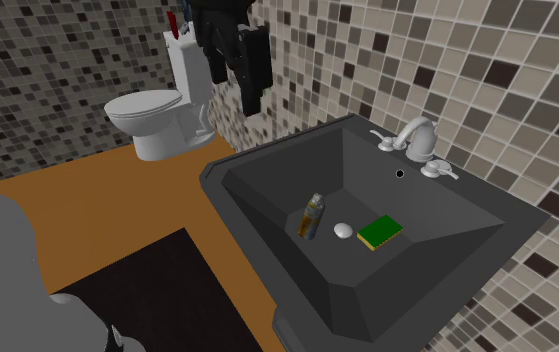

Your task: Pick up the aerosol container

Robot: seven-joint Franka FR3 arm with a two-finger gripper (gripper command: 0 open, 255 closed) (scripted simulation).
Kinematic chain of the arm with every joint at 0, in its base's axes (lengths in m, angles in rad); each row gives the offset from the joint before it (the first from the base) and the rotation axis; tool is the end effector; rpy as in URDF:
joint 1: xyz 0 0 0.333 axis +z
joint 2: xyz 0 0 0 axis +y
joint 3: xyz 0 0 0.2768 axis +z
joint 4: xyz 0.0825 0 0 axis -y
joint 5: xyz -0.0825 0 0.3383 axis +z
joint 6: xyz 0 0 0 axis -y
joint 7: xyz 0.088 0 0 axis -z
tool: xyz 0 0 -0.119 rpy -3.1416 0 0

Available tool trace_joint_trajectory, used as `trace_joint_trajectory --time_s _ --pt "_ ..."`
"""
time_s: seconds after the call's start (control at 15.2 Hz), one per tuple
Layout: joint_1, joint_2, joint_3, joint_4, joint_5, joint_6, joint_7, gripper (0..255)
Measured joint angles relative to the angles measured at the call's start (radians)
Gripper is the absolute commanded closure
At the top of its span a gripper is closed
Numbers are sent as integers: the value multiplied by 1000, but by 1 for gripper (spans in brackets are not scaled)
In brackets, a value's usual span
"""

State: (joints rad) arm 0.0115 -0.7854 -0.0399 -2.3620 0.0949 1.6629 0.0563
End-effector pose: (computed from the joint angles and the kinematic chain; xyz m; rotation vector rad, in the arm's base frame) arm 0.2994 -0.0009 0.5572 -3.0120 0.1189 -0.1258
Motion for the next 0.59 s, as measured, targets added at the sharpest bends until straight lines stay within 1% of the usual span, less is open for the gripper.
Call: trace_joint_trajectory --time_s 0.13,0.26,0.59 --pt "-1 10 5 -6 2 14 8 0" --pt "-5 48 22 -19 8 60 38 0" --pt "-16 171 76 -66 24 214 132 0"
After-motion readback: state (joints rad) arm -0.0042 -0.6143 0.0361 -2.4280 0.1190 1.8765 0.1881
